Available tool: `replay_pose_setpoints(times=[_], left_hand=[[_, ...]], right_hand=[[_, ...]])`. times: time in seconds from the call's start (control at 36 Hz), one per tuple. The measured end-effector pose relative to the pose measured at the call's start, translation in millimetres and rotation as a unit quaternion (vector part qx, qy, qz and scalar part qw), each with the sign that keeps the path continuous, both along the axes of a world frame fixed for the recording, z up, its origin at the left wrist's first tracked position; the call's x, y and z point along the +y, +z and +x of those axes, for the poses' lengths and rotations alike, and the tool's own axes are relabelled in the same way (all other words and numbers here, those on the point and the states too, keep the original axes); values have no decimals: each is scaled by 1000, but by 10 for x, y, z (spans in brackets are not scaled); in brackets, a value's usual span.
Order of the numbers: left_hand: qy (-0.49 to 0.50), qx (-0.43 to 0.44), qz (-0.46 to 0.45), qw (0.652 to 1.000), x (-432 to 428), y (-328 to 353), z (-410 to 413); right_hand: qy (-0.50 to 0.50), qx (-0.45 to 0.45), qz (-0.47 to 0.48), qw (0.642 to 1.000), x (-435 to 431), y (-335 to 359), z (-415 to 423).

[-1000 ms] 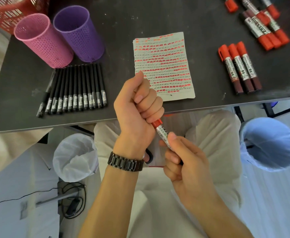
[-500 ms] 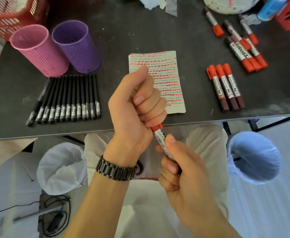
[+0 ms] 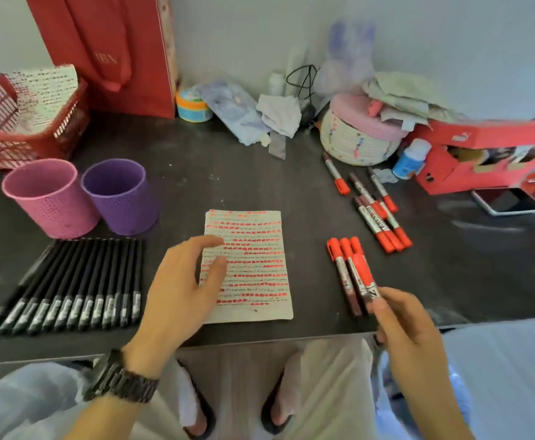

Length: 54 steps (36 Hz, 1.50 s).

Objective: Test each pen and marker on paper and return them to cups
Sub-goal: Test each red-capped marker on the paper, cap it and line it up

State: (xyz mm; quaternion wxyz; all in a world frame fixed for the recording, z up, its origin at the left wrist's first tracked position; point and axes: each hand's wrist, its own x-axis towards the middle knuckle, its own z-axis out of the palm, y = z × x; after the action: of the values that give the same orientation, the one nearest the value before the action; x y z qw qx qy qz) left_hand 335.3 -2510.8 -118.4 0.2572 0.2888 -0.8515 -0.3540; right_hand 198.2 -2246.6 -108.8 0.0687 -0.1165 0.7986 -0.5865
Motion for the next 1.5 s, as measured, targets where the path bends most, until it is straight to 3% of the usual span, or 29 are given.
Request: replay_pose_setpoints(times=[0.06, 0.25, 0.81, 1.5], left_hand=[[-12, -39, -65, 997, -76, -87, -28], [-46, -171, -116, 977, -33, -299, -34], [-34, -142, -113, 983, -86, -403, -27], [-31, -139, -115, 983, -60, -390, -24]], right_hand=[[-26, 24, 42, 999, 57, -15, -247], [-89, 67, 170, 979, 29, -22, -687], [-51, 56, 313, 947, -144, -161, -950], [-21, 84, 331, 940, -126, -164, -937]])
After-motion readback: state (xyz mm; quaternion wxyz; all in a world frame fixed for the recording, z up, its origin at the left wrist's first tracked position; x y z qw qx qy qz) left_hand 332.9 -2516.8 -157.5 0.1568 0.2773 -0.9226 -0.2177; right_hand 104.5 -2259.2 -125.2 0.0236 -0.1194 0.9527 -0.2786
